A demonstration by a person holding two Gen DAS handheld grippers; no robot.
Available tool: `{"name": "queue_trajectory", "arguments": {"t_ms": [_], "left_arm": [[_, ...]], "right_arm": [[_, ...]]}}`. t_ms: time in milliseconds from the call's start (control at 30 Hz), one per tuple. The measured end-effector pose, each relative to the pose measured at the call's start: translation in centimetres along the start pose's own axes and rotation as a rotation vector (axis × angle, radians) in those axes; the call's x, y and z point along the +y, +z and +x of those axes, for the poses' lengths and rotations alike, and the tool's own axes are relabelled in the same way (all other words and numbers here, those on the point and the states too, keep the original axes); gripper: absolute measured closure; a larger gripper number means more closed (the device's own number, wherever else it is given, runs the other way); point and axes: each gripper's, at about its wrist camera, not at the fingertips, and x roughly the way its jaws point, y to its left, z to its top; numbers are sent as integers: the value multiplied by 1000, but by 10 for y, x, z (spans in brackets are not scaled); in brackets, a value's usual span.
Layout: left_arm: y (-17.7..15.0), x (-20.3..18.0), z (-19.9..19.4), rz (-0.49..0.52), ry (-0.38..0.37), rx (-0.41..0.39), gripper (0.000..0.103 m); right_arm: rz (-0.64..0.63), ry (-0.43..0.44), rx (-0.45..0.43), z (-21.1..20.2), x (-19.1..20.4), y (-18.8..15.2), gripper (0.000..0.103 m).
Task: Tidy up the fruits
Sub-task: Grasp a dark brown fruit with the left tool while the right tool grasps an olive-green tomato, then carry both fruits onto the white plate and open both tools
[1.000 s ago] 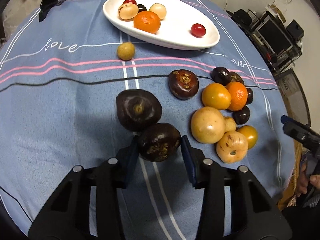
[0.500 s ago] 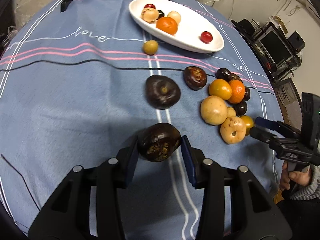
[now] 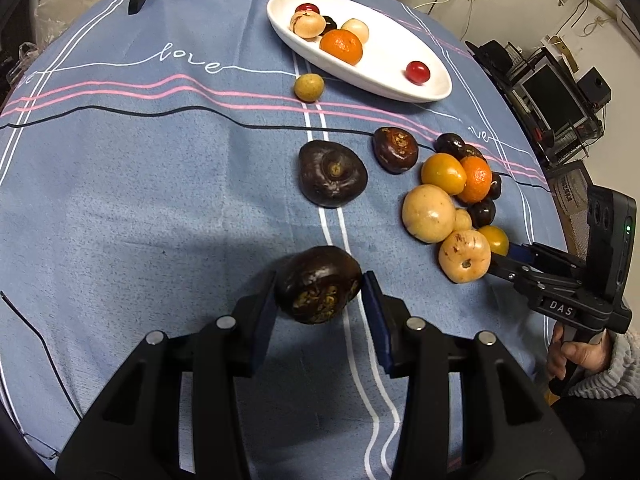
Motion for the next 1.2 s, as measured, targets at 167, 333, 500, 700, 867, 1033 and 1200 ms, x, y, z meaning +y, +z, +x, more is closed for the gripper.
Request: {"name": "queue_trajectory", "arguments": {"t_ms": [167,333,500,700,867,1033,1200], "left_arm": [[1,-7,7,13,-10,10,61],[11,-20,12,39,-37,3,61],[50,-34,11,78,-42,-29,60],[126,-55,14,95,-49,-97,60],[170,-86,40,158,-46,-99,60],[183,-96,72,181,-39,-68,61],[193,-92,94,166,-33,-43,56]], "right_arm": [[10,-17,-11,-12,-6,-8,63],[46,-48,-26,-28,-23,-17,63],[111,-53,-78,-48,-50,-1,63],[71,-35,-147,-44,-58,58,63],[6,-12,-213,-27,-54,126,63],[-17,-1,-243,0,-60,182,63],[-4,-6,-183,42,-70,213,62]]}}
